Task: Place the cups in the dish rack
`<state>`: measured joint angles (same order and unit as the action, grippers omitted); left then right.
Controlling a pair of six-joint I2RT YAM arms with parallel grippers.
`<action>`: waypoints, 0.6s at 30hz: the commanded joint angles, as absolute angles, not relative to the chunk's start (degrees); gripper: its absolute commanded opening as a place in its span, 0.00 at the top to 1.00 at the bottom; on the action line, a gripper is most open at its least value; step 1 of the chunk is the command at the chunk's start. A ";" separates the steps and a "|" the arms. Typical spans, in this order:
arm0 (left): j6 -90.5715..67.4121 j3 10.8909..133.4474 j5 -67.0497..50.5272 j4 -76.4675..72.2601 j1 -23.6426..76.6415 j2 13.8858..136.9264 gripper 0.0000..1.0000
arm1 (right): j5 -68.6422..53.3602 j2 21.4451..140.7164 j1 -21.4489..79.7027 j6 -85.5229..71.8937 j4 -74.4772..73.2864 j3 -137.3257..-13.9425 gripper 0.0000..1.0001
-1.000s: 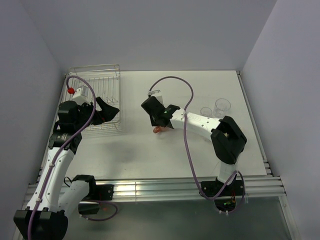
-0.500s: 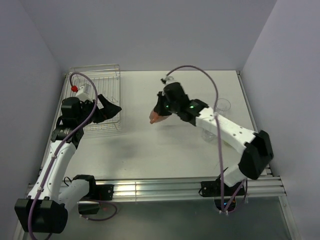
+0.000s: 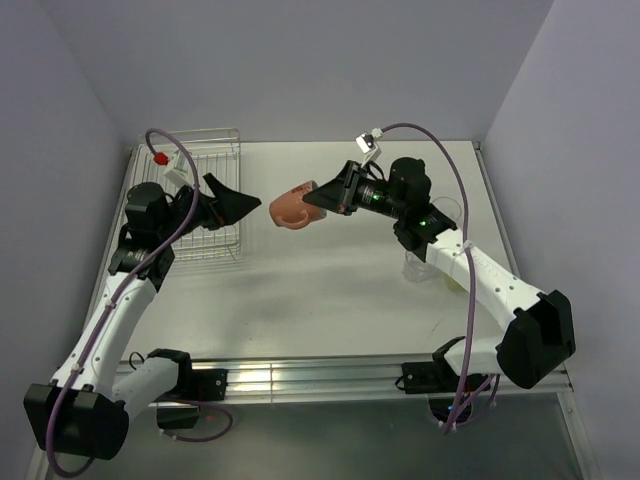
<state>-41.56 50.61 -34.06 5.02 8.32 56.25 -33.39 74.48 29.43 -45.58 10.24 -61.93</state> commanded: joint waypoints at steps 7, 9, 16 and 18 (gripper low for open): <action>-46.84 54.05 -34.71 -4.57 12.57 59.85 0.01 | -43.68 70.05 29.27 -59.59 42.78 -56.26 1.00; -48.25 54.05 -35.50 -5.53 13.01 60.47 0.01 | -43.51 69.70 29.27 -60.12 43.59 -55.81 1.00; -53.77 52.39 -39.72 -10.54 14.76 60.91 0.01 | -41.84 69.08 29.35 -60.82 49.12 -53.62 1.00; -55.80 51.42 -41.04 -13.61 15.03 61.08 0.01 | -41.49 69.08 29.27 -60.91 49.74 -53.53 1.00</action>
